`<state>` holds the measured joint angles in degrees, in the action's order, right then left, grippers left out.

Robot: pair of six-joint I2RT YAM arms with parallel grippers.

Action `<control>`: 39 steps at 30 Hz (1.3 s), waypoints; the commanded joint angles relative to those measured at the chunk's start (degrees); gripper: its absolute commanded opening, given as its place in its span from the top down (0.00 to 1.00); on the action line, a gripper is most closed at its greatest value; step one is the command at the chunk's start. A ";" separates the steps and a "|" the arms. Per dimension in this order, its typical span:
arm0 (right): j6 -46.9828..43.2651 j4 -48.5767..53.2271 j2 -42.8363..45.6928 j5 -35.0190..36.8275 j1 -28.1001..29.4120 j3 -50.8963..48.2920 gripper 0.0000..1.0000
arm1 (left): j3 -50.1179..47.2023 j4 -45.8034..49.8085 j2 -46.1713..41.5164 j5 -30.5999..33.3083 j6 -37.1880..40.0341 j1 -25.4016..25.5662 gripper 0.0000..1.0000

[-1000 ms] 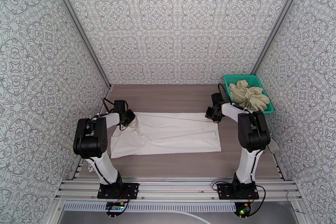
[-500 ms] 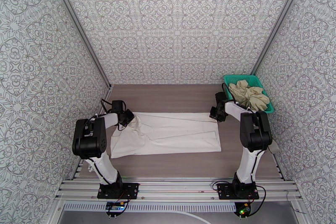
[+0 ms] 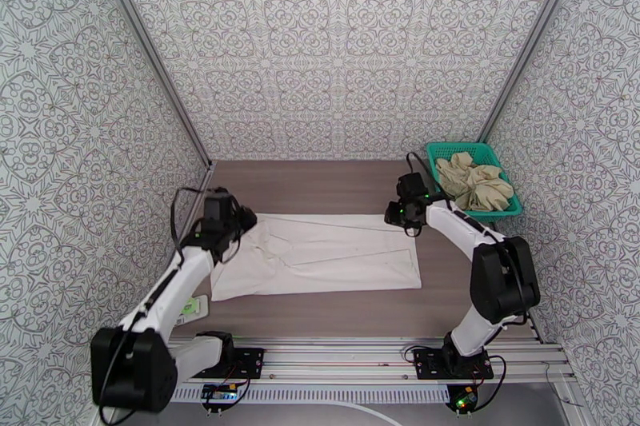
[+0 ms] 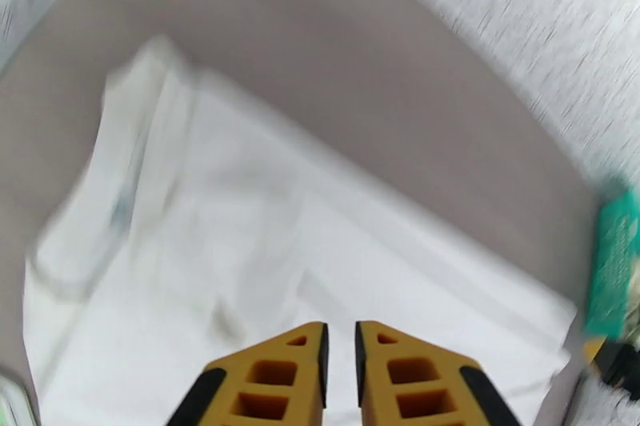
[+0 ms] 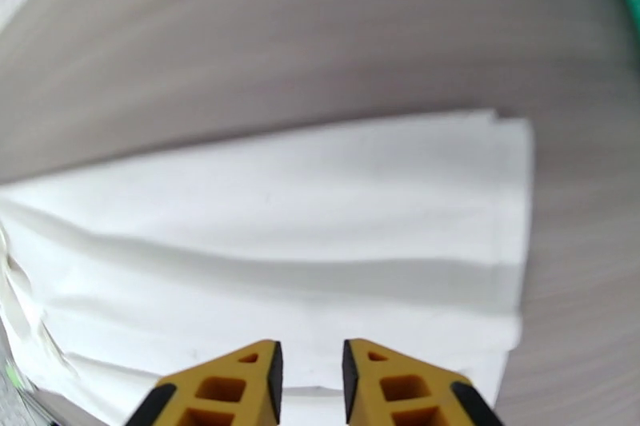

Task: Fold and stack the mixed laundry pile

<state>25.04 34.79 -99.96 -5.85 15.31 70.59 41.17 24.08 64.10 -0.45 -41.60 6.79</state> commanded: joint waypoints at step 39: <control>22.49 -0.15 18.73 -3.42 14.96 -32.70 0.74 | 54.44 -34.41 76.66 -16.58 -15.40 -1.04 0.95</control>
<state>41.45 32.03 -84.51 -9.21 26.63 42.09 93.14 -3.53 135.39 -13.67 -53.98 4.99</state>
